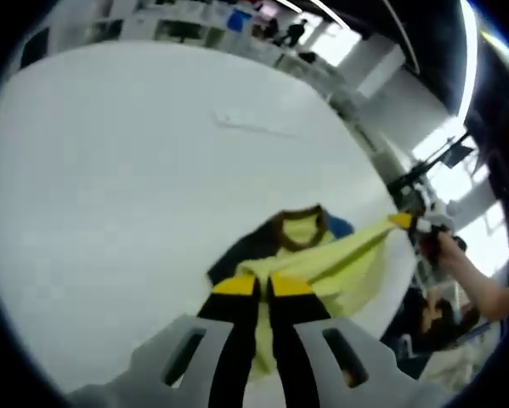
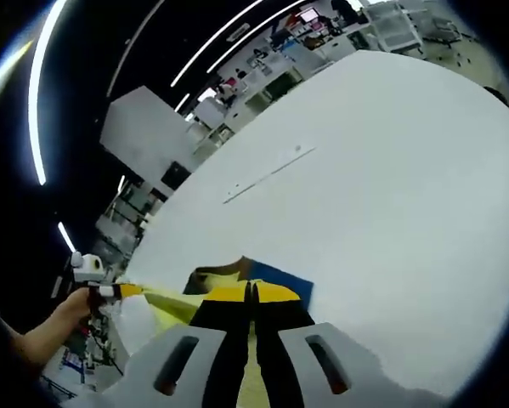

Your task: Fold the garment on the visible template until the final outline fits inside the template.

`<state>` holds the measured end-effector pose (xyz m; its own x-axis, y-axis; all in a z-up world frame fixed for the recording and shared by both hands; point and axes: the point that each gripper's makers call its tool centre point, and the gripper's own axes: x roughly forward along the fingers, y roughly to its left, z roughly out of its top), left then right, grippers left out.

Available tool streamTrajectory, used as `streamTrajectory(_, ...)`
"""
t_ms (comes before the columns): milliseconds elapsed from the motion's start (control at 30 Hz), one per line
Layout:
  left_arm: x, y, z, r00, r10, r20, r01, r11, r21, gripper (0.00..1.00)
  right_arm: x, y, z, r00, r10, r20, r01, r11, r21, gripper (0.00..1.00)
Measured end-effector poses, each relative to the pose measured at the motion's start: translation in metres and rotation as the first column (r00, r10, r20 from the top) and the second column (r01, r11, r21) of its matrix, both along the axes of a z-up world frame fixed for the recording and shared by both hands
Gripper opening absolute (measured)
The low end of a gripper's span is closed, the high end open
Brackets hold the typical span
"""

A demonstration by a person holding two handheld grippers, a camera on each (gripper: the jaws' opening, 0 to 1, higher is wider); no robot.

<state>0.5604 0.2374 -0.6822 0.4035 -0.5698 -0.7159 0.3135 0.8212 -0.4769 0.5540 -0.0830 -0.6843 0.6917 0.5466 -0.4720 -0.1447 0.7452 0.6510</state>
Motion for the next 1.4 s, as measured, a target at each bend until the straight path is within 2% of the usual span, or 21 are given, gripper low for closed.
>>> streamTrajectory(567, 0.011, 0.001, -0.021, 0.999, 0.016, -0.045, -0.017, 1.000, -0.006, 0.01, 0.009, 0.005, -0.019, 0.999, 0.005, -0.035, -0.005, 1.000, 0.003, 0.02)
streamTrajectory(667, 0.012, 0.002, -0.027, 0.998, 0.033, -0.062, -0.034, 0.999, -0.019, 0.01, 0.012, 0.002, -0.024, 0.999, 0.003, -0.044, -0.003, 1.000, 0.005, 0.02)
streamTrajectory(1400, 0.019, 0.002, -0.053, 0.993, 0.037, -0.115, -0.038, 0.999, -0.002, 0.01, 0.028, -0.007, -0.056, 0.995, 0.015, -0.098, -0.014, 1.000, 0.012, 0.02)
